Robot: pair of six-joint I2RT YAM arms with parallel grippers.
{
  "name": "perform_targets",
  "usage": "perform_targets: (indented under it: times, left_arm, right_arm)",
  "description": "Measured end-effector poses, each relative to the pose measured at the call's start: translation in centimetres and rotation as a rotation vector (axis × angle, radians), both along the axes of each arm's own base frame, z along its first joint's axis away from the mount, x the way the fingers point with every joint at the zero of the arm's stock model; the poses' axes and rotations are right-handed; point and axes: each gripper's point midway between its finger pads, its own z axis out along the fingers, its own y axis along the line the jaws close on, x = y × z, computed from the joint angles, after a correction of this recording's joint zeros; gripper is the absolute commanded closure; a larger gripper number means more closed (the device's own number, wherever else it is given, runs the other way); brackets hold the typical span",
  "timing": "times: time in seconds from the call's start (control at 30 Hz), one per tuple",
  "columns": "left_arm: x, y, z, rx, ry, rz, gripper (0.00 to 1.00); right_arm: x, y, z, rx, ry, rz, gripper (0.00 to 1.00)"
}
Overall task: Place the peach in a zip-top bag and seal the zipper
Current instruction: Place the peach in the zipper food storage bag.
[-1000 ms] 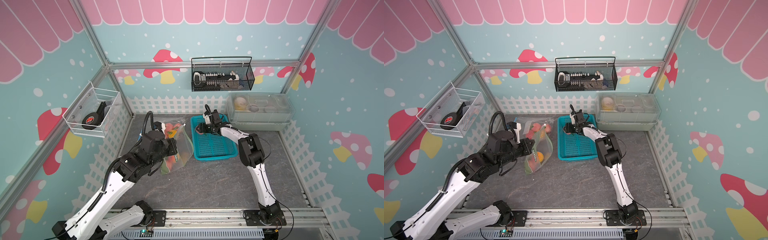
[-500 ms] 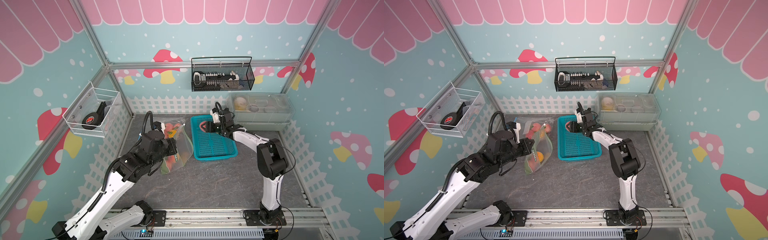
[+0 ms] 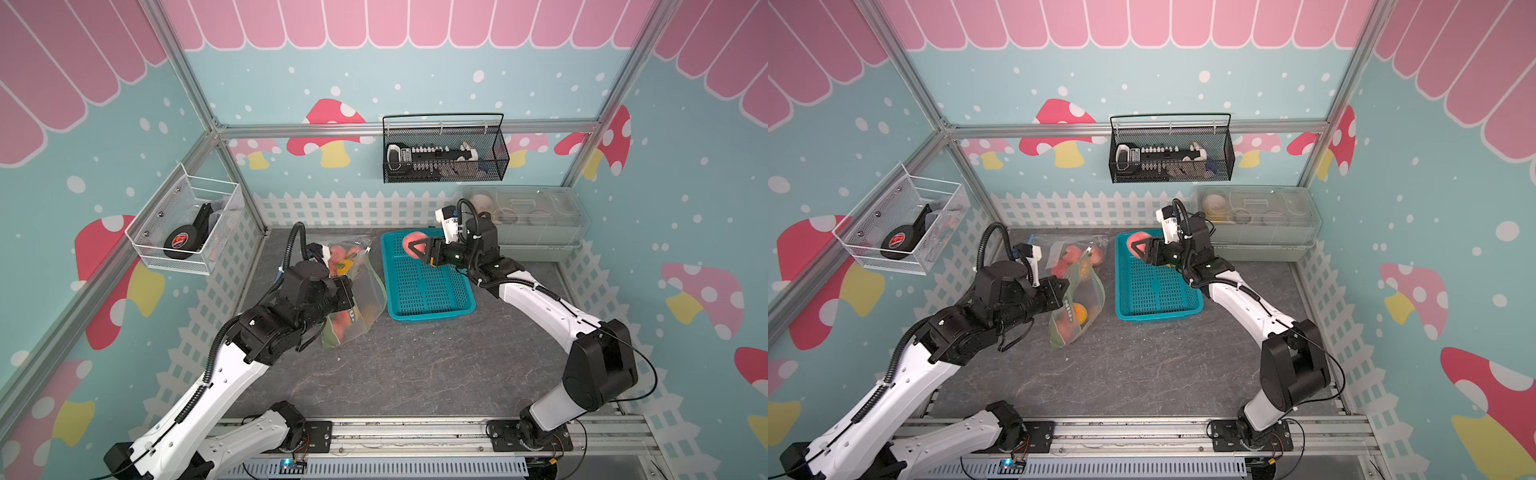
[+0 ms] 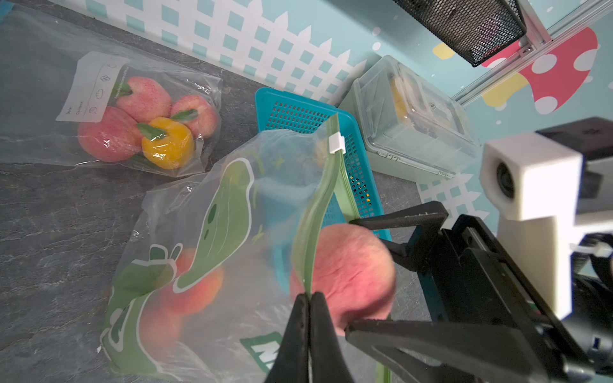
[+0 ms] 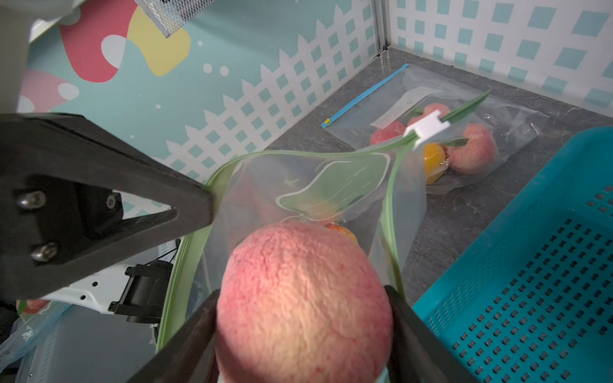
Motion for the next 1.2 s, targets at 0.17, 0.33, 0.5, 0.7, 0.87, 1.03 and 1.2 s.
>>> perform_targets:
  times: [0.17,0.33,0.5,0.7,0.87,1.03,1.2]
  left_arm:
    - [0.2,-0.1,-0.3,0.005,0.009,0.0,1.0]
    - [0.4,-0.3,-0.5,0.006,0.013,0.001,1.0]
    - [0.7,-0.5,-0.6,0.007,0.016,0.001,1.0]
    - [0.8,-0.9,-1.0,0.006,0.03,-0.013,1.0]
    - [0.9,-1.3,-0.8,-0.006,0.026,-0.025,1.0]
    - [0.8,-1.5,-0.4,-0.024,0.014,-0.037,1.0]
    - [0.7,-1.5,0.1,-0.037,-0.002,-0.04,1.0]
  right_arm:
    - [-4.1,2.6,2.8,0.029,-0.055,0.106,0.36]
    - [-7.8,4.7,5.2,0.036,-0.117,0.215,0.36]
    - [-10.3,6.3,6.5,0.041,-0.153,0.309,0.37]
    - [-12.0,7.9,5.2,0.018,-0.123,0.386,0.37]
    - [-12.4,9.1,2.9,-0.033,-0.082,0.414,0.37]
    - [-11.8,9.4,0.7,-0.114,-0.044,0.388,0.36]
    - [-11.2,9.1,0.0,-0.192,-0.045,0.348,0.32]
